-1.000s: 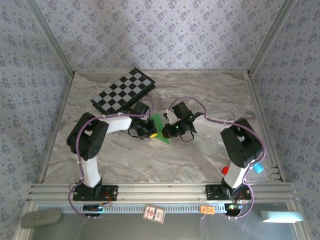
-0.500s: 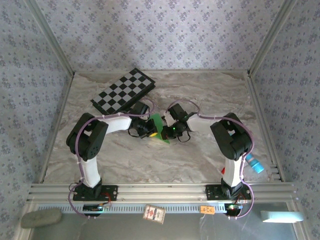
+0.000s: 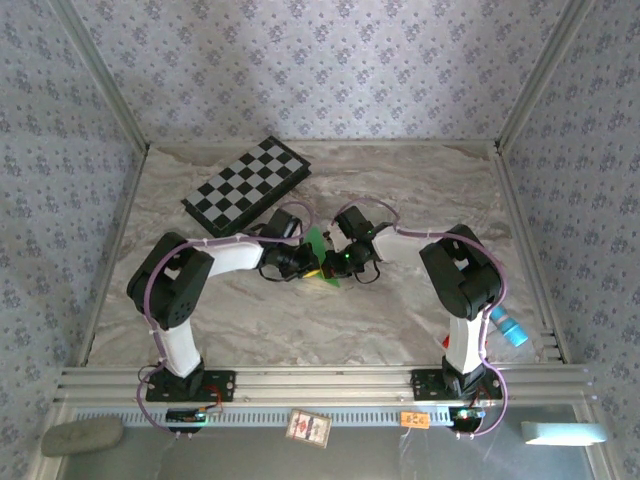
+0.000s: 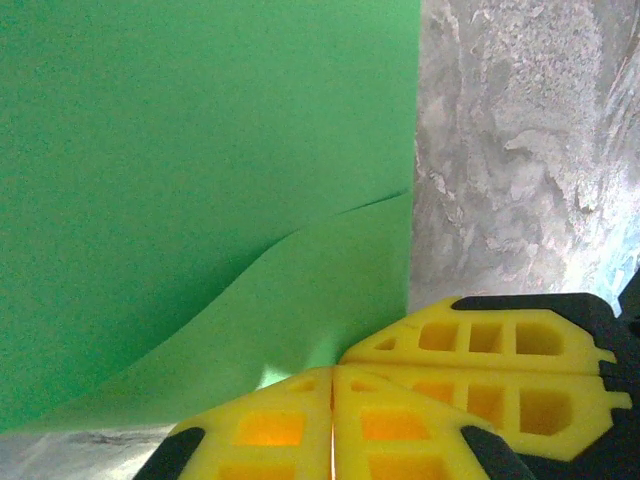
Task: Fold a paper plane with a square sheet of paper (pick it up from the middle)
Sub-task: Third fold the triangle at the center of the table.
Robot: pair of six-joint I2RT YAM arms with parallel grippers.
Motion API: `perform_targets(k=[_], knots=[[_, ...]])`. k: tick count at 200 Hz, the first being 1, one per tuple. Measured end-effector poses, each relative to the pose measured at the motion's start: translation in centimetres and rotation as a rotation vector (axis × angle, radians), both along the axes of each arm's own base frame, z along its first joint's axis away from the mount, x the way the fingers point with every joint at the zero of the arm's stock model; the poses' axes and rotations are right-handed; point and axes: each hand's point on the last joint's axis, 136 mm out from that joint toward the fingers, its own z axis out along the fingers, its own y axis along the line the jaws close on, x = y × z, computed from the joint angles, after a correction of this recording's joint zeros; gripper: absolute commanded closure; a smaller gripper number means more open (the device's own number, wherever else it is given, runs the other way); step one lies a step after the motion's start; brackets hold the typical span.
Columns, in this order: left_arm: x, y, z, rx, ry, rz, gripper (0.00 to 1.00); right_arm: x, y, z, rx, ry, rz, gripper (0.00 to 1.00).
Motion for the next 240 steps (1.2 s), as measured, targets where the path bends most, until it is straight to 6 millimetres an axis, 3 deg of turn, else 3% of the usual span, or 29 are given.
perform_targets(k=[33, 110, 193, 218, 240], knots=[[0.0, 0.7, -1.4, 0.050, 0.017, 0.018, 0.94, 0.0, 0.0, 0.0, -0.001, 0.000, -0.001, 0.99], [0.6, 1.8, -1.5, 0.046, 0.018, 0.035, 0.94, 0.2, 0.0, -0.1, 0.000, -0.011, -0.004, 1.00], [2.4, 6.6, -1.3, 0.094, -0.007, 0.100, 0.91, 0.4, 0.1, -0.1, 0.012, -0.015, -0.010, 1.00], [2.6, 7.9, -0.4, 0.128, -0.041, 0.126, 0.88, 0.5, 0.2, 0.0, 0.024, 0.002, -0.030, 0.98], [2.8, 8.2, 1.9, 0.113, -0.101, 0.144, 0.82, 0.5, 0.2, 0.2, 0.039, 0.030, -0.059, 0.95]])
